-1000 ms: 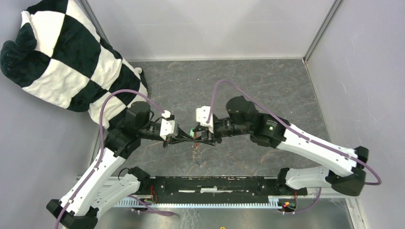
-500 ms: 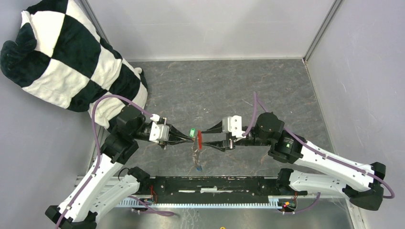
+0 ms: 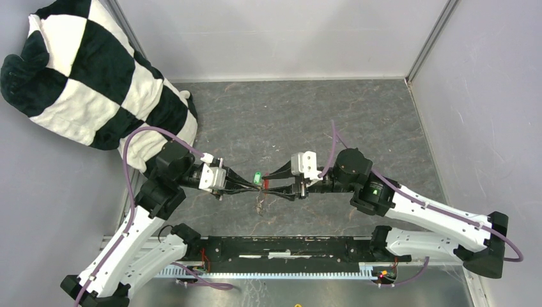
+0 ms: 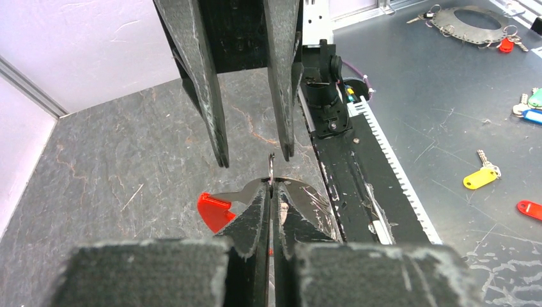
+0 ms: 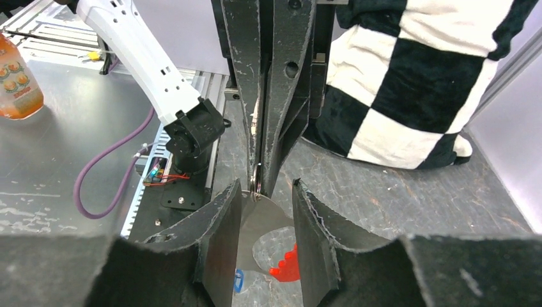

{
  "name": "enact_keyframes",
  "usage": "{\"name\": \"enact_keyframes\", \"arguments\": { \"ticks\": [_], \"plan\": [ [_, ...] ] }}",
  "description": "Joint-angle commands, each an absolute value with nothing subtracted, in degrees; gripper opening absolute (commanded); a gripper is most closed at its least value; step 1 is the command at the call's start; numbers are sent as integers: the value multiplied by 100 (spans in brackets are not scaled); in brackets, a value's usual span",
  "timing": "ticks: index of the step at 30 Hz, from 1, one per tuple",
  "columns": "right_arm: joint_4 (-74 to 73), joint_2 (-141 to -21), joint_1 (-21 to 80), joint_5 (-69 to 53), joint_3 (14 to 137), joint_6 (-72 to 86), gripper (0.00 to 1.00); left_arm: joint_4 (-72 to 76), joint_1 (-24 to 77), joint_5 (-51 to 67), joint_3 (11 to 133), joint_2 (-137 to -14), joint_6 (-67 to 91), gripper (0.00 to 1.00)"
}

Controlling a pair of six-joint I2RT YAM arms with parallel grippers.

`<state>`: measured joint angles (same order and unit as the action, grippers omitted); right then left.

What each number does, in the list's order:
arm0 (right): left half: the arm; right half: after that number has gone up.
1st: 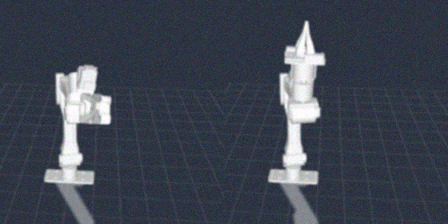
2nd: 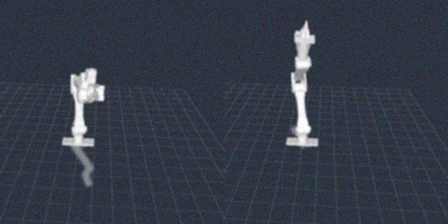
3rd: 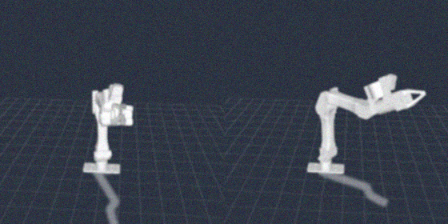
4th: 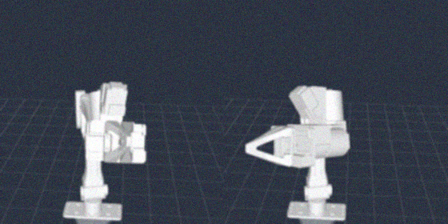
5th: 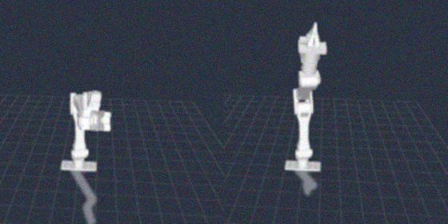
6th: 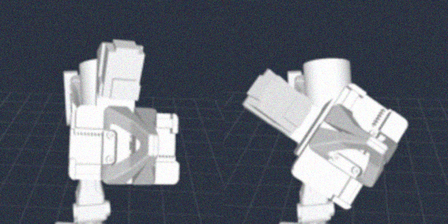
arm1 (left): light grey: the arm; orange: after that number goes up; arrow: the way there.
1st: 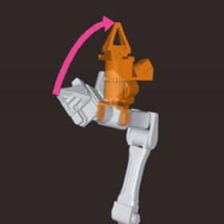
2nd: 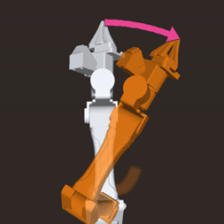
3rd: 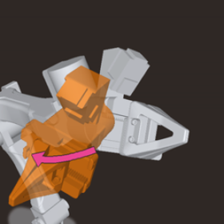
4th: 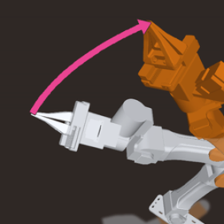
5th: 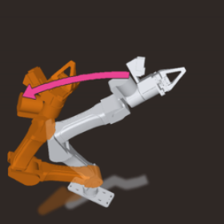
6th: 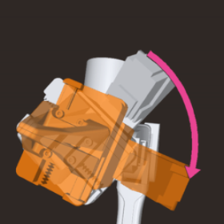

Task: Put the keys on the keyring
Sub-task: Adjust the keyring.

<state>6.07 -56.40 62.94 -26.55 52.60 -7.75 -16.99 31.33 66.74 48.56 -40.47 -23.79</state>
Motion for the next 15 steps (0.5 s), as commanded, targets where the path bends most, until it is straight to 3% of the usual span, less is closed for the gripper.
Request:
{"name": "enact_keyframes", "arguments": {
  "ticks": [1, 5, 11, 14, 15],
  "plan": [
    [742, -5735, 6280, -2854, 5353, -668, 41, -1433, 3155, 6821, 4965, -4043, -2326, 2],
    [703, -5729, 6281, -2823, 5361, -677, 37, -1433, 3155, 6828, 4966, -4039, -2311, 2],
    [585, -5896, 6280, -2706, 5538, -694, 1, -1439, 3164, 6870, 4986, -4076, -2271, 2],
    [307, -6029, 6284, -2737, 5725, -732, 0, -1564, 3173, 6817, 4977, -4086, -2309, 3],
    [104, -6081, 6283, -2725, 5823, -782, 0, -1792, 3173, 6743, 5032, -4103, -2473, 9]
  ]
}}
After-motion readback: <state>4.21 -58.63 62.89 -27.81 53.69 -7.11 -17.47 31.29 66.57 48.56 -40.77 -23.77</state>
